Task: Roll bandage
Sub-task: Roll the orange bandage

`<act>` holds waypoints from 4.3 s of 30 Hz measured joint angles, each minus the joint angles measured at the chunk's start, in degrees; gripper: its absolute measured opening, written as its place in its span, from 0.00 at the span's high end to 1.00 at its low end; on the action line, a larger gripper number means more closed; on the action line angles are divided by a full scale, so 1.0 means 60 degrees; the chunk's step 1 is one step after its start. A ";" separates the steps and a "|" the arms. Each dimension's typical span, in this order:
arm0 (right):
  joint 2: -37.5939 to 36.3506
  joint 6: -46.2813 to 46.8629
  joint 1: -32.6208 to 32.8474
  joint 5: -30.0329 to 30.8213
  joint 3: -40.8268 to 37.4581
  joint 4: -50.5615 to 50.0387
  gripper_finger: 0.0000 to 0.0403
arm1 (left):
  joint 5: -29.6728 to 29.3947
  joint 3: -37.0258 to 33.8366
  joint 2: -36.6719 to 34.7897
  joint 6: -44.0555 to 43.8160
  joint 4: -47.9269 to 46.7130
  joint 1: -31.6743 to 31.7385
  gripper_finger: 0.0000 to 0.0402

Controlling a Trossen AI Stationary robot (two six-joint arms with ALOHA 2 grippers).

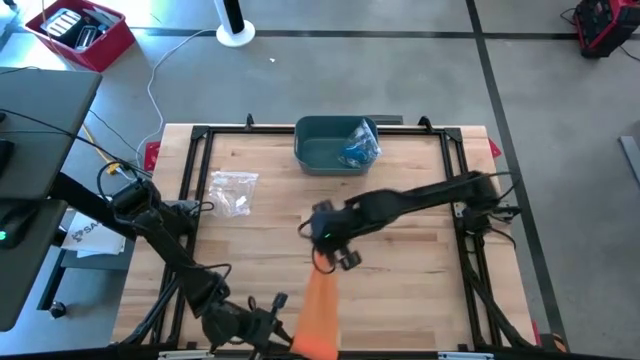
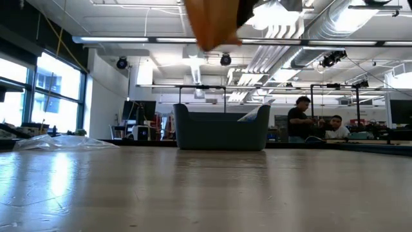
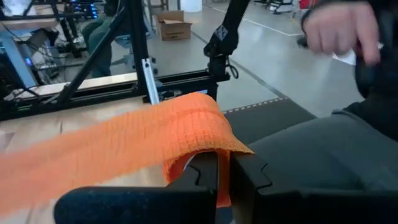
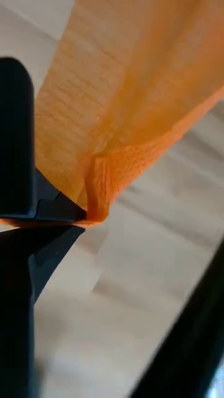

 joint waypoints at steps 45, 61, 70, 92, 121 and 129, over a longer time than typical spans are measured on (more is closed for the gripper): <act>0.0097 0.1624 0.1357 0.0371 -0.0004 0.1305 0.55 | -0.2029 -0.0007 0.0685 -0.0326 0.1604 -0.0235 0.97; -0.3721 0.9596 0.6044 0.4451 -0.5813 -0.0427 0.55 | -0.2664 -0.0007 0.0845 0.0030 0.0483 0.1589 0.97; -0.4092 0.5583 0.8294 0.8818 -1.1079 1.4431 0.55 | 0.0121 -0.0007 0.0777 0.0016 0.1032 0.2769 0.97; -0.2081 0.0688 0.8241 1.2124 -1.0440 1.8221 0.55 | 0.1739 -0.0007 0.0688 -0.0999 0.1795 0.3951 0.97; -0.2077 0.0779 0.7428 1.1500 -0.9555 1.7632 0.73 | 0.1422 -0.0018 0.0669 -0.0924 0.1845 0.3787 0.93; -0.2135 0.1304 0.7413 1.1231 -0.9759 1.7633 0.96 | 0.1201 0.0005 0.0272 -0.1389 -0.0674 0.3858 0.72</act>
